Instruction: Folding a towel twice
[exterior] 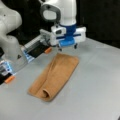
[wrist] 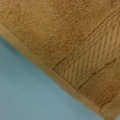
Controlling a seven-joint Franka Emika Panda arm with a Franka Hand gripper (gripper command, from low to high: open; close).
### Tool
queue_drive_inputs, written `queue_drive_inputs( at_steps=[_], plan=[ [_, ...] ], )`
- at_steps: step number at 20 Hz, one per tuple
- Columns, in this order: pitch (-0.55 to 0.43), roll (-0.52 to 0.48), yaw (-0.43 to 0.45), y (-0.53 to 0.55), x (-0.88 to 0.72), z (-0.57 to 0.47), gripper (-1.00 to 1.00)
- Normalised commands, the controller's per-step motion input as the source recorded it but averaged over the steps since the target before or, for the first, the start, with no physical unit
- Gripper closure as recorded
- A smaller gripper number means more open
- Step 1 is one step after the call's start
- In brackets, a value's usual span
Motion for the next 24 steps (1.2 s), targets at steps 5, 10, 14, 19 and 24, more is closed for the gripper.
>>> queue_drive_inputs(
  at_steps=[5, 10, 14, 19, 24],
  plan=[
    [0.214, -0.366, 0.086, 0.34, 0.53, -0.17, -1.00],
    [0.097, -0.435, 0.256, 0.18, 0.43, -0.16, -1.00],
    [0.044, -0.334, 0.182, 0.15, 0.22, -0.08, -1.00],
    [0.038, -0.236, 0.113, 0.14, 0.06, -0.12, -1.00],
    [0.057, -0.140, 0.087, 0.08, -0.04, -0.16, -1.00]
  ],
)
